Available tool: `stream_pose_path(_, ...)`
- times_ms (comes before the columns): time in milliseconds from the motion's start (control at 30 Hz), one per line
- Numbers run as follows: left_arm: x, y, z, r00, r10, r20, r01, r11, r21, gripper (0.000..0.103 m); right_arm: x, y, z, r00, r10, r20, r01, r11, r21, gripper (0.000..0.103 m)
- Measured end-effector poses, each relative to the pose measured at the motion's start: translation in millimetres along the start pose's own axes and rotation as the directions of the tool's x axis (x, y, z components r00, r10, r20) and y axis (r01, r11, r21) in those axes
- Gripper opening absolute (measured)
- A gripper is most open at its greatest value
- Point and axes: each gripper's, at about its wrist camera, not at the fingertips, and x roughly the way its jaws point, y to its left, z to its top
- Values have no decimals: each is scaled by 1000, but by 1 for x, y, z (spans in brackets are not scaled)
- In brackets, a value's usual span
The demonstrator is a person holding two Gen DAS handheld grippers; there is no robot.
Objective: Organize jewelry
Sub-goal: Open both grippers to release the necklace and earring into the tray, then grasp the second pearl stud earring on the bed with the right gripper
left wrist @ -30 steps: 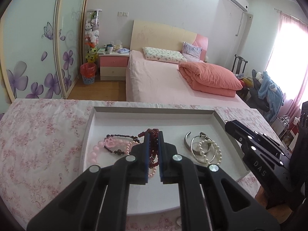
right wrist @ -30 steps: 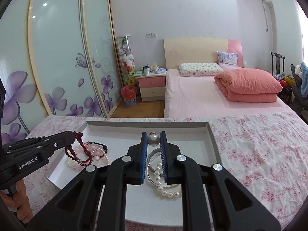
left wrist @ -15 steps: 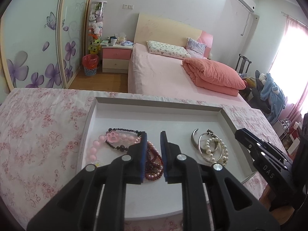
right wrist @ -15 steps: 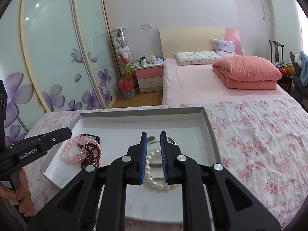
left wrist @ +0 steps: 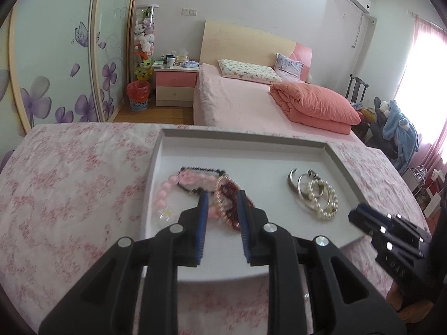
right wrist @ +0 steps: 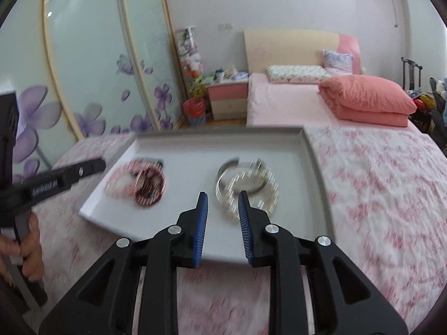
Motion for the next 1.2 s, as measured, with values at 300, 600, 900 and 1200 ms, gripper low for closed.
stream_pose_path(300, -9, 14, -16, 999, 30, -12, -31, 999, -8, 26, -13, 30, -38, 989, 89, -121, -99, 992, -78, 24)
stream_pose_path(600, -12, 17, -20, 999, 38, -14, -38, 999, -14, 27, -4, 57, -54, 972, 112, -207, -146, 976, -160, 24)
stream_pose_path(900, -13, 16, -21, 999, 39, -15, -39, 999, -12, 29, 8, 63, -50, 970, 70, -233, -116, 975, -192, 15)
stream_pose_path(1200, -14, 10, -22, 999, 34, -22, -34, 999, 1, 29, -1, 46, -55, 975, 14, -221, -51, 985, -163, 14)
